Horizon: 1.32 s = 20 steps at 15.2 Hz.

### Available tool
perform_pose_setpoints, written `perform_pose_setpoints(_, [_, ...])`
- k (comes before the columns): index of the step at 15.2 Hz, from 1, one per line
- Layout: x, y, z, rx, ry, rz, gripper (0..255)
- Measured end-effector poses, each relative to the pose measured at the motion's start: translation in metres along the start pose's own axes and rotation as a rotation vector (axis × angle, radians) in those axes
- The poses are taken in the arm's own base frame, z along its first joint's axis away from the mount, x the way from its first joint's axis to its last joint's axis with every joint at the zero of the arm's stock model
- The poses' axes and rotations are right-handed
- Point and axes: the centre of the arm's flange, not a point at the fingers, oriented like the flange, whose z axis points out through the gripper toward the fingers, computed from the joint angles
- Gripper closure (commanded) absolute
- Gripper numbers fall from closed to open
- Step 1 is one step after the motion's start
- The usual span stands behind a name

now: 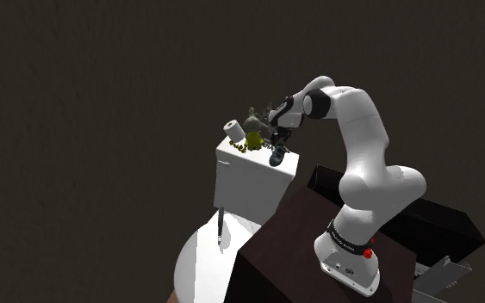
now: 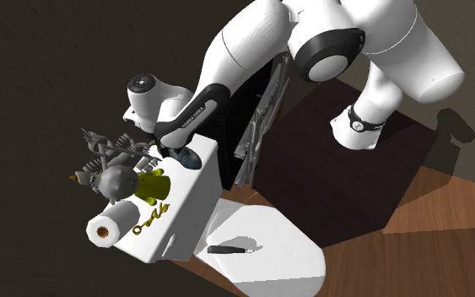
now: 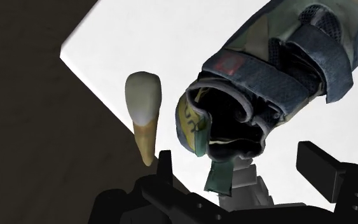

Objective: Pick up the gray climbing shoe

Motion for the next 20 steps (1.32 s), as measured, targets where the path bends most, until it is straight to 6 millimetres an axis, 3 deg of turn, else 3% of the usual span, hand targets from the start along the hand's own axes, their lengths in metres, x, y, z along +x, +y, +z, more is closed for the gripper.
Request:
perform_pose_setpoints(2, [-0.001,-0.001,0.009,0.000,0.000,0.000,0])
perform_pose_setpoints(3, [-0.002,-0.001,0.011,0.000,0.000,0.000,255])
perform_pose_setpoints(14, [-0.002,-0.001,0.010,0.000,0.002,0.000,255])
perform_pose_setpoints(20, [0.002,0.003,-0.019,0.000,0.000,0.000,255])
